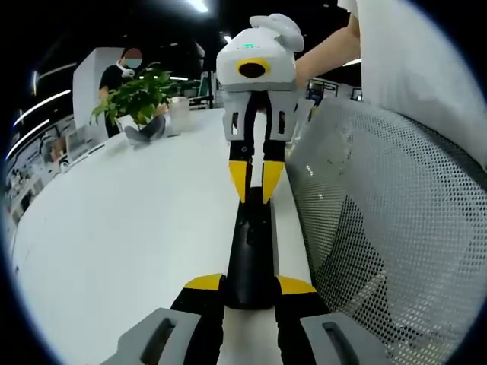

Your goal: Press the specified remote control buttons in sequence, fully releasing each button before pressing the next.

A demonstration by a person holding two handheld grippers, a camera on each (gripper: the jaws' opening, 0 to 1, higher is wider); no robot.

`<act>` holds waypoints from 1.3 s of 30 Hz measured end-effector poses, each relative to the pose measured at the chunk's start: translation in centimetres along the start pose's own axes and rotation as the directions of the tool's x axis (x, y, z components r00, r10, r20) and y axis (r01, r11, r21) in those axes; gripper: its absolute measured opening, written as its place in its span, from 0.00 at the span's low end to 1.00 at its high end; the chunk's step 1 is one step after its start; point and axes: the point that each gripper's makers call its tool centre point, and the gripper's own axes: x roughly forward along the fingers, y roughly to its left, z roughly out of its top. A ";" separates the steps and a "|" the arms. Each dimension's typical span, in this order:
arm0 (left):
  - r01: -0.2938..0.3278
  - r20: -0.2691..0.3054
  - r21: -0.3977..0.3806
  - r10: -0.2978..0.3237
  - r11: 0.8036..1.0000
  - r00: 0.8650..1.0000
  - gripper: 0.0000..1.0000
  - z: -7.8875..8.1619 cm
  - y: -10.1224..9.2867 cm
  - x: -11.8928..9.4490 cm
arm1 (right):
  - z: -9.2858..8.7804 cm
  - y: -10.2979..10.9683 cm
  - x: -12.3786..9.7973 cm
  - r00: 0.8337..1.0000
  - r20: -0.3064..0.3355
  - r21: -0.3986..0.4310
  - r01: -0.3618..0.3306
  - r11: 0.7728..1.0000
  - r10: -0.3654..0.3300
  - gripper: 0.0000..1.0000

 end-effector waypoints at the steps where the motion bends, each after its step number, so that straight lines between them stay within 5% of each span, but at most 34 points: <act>1: 0.000 0.000 0.000 0.000 1.000 1.000 0.24 0.0 0.0 0.0 | 0.1 0.2 0.1 1.000 -0.010 -0.010 -0.003 1.000 0.003 0.14; 4: -0.002 0.000 -0.001 0.002 1.000 1.000 0.24 0.0 0.0 0.0 | 0.0 0.1 0.3 0.996 -0.080 -0.122 0.017 0.992 -0.027 0.12; 15: -0.003 0.000 0.000 0.003 1.000 1.000 0.24 0.0 0.0 0.0 | 0.2 -0.3 0.2 0.997 -0.071 0.009 -0.012 1.000 0.013 0.11; 26: -0.002 -0.001 0.002 0.002 1.000 1.000 0.24 0.0 0.0 0.0 | 0.0 -0.2 0.3 0.994 -0.107 -0.095 -0.030 0.995 0.020 0.08; 34: 0.002 -0.002 0.006 -0.002 1.000 1.000 0.25 0.0 0.0 0.1 | 0.0 -0.1 0.6 0.975 -0.224 -0.169 -0.029 0.985 -0.010 0.07; 39: 0.003 -0.004 0.007 -0.003 1.000 1.000 0.25 0.0 0.0 0.1 | -0.2 -0.1 0.5 0.973 -0.228 -0.190 -0.003 0.982 -0.041 0.07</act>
